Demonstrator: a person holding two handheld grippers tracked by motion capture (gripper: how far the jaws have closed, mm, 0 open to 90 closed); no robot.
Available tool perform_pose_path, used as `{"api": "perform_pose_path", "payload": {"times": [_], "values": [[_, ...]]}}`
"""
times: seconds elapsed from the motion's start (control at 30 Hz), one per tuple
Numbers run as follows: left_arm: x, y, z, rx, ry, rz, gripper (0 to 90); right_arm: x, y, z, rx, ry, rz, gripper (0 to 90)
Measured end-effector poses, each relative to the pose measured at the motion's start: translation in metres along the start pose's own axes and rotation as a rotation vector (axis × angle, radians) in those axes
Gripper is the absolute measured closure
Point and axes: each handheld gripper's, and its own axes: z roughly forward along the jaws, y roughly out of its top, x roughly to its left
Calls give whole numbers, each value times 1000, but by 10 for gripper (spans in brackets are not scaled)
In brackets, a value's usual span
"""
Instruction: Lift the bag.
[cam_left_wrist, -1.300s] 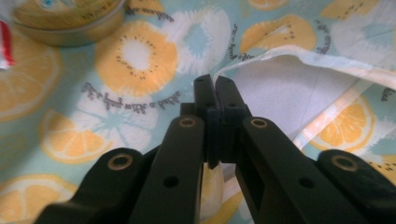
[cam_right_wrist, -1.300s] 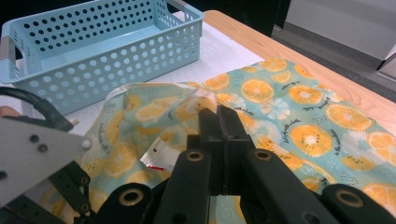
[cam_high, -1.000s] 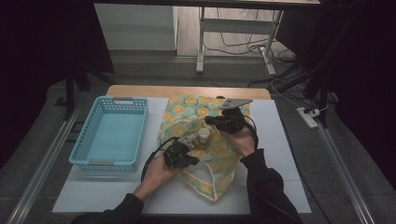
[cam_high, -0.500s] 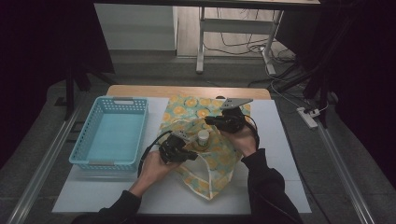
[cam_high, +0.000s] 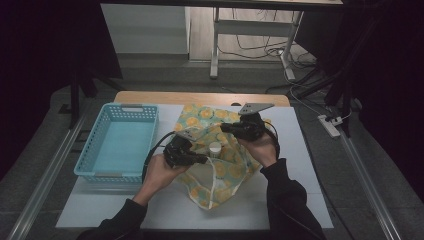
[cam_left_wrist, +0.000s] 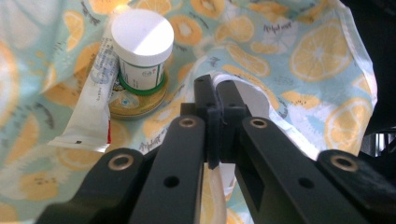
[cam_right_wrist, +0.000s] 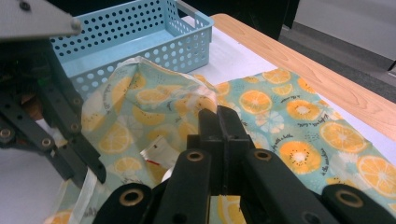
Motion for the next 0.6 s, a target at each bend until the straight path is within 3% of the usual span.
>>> {"api": "perform_pose_path", "payload": {"times": [0.3, 0.6], "values": [[0, 14, -19, -26, 8, 12, 900, 2, 8, -7, -5, 5, -9, 900], [6, 29, -41, -61, -30, -5, 900, 7, 17, -11, -2, 30, -12, 900]]}}
